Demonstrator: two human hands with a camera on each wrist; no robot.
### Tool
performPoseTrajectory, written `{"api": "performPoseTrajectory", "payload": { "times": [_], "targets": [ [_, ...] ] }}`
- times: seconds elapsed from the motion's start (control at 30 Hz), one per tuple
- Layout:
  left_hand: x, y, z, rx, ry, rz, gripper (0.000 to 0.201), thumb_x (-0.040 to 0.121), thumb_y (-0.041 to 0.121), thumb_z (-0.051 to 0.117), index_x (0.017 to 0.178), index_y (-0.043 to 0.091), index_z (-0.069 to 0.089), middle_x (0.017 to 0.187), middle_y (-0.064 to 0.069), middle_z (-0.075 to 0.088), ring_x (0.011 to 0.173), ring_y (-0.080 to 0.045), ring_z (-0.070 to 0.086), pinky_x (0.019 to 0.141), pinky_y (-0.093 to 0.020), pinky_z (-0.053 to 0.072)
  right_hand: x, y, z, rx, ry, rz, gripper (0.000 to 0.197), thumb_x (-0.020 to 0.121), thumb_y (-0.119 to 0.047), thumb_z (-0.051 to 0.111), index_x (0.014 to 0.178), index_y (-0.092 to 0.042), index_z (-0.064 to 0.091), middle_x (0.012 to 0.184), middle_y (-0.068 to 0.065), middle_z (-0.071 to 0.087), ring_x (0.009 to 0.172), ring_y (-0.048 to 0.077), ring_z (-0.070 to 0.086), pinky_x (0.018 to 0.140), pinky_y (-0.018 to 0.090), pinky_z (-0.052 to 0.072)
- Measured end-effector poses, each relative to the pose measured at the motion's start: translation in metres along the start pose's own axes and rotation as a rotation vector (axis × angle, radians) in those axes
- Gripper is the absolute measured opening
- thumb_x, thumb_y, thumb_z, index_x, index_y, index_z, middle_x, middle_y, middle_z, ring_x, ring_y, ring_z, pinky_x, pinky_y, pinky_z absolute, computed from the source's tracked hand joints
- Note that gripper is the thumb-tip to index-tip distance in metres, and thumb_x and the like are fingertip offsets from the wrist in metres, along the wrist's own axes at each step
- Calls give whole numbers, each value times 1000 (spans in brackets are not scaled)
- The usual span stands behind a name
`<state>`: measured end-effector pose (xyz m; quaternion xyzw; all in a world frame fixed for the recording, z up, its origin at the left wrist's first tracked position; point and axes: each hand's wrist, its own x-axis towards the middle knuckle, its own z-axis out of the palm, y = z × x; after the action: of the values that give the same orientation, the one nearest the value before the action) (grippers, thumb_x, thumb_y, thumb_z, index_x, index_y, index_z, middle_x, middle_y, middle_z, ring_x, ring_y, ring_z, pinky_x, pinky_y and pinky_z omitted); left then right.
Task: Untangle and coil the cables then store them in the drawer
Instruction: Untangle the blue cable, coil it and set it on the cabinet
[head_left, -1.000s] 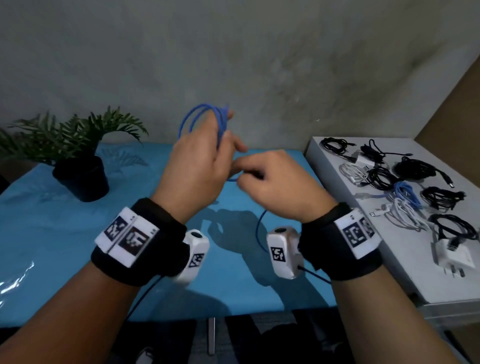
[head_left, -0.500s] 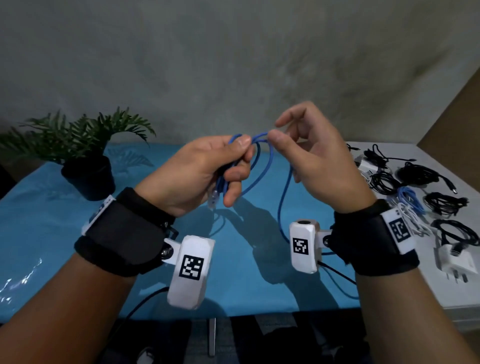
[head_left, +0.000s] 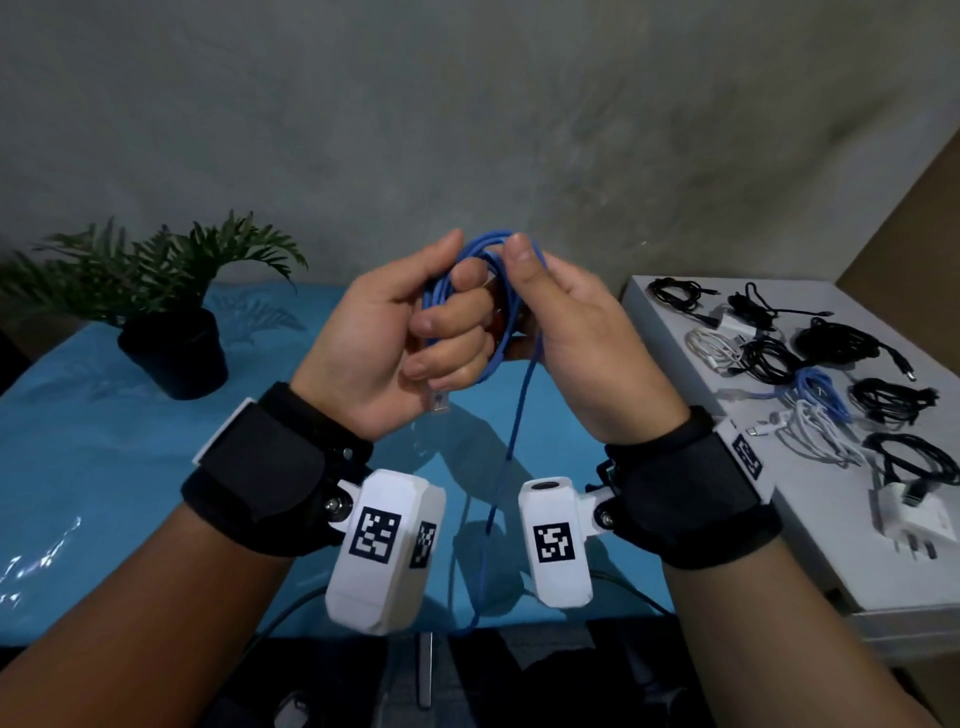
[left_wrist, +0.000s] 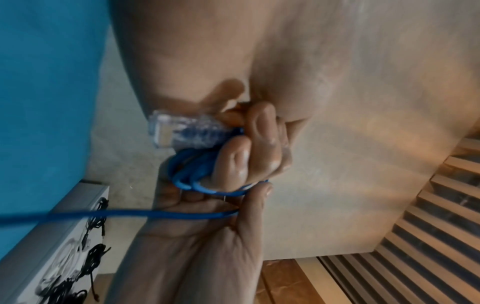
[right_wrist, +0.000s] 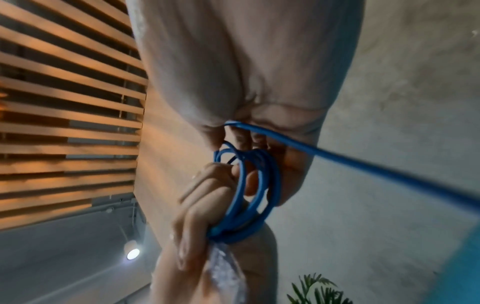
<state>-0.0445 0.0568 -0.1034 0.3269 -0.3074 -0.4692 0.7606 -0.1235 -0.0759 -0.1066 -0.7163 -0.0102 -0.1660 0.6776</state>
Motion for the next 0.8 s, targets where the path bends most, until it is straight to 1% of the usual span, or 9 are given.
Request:
{"api": "performPoseTrajectory", "payload": {
  "times": [0.1,0.17,0.3,0.37,0.47,0.6,0.63,0.7,0.8],
  "targets": [
    [3,-2,-1,87,106,9,38,104,39,36,74,20,48,49,8,18,31,-7,20,38,-21,22,2,-1,-3,61,31,-53,28,108,-24,45,116,-3,63,77,8,51,65,22,52,66,39,51],
    [6,-4,-2,140,199,31,36,106,38,38,77,19,47,48,9,23,33,-5,26,40,-20,30,0,-2,-2,174,21,-63,24,107,-15,47,122,-2,60,72,0,53,60,16,46,60,29,48],
    [9,-9,1,154,303,55,34,107,38,41,81,17,49,49,9,26,37,-5,28,45,-21,39,-1,-3,2,304,27,-21,28,106,-26,48,122,-9,63,75,-1,48,52,9,31,49,21,33],
    [9,-10,5,130,273,35,38,107,41,37,81,16,50,49,8,30,39,-8,34,49,-24,44,-1,-4,3,266,87,-22,29,110,-24,41,121,-10,63,68,-3,45,48,7,27,43,19,28],
    [7,-9,10,23,189,-18,49,107,47,28,76,15,48,49,5,36,44,-14,45,57,-29,52,-1,-5,3,253,149,-17,28,110,-22,39,117,-10,63,59,-5,44,41,11,39,38,18,33],
    [3,-10,11,-141,76,-21,46,107,38,31,72,16,51,51,6,42,51,-14,52,67,-33,58,1,-1,4,330,146,1,26,110,-22,40,109,-14,64,71,12,39,48,17,46,35,16,32],
    [3,-11,11,-171,52,-14,44,107,37,33,74,16,53,51,7,43,52,-12,53,71,-33,59,2,0,5,341,144,2,26,110,-22,39,108,-14,64,81,14,44,47,17,50,35,15,33],
    [5,-13,9,-209,28,3,37,107,35,34,83,15,53,51,9,42,50,-8,50,71,-29,58,4,5,6,314,151,-18,26,110,-23,39,110,-12,63,97,16,48,60,22,54,45,17,44],
    [9,-15,4,-237,18,55,35,110,32,32,96,11,56,52,8,37,45,-7,43,63,-23,51,6,14,5,133,202,-81,30,111,-24,38,114,-8,63,95,21,60,85,24,58,69,27,56]
  ]
}}
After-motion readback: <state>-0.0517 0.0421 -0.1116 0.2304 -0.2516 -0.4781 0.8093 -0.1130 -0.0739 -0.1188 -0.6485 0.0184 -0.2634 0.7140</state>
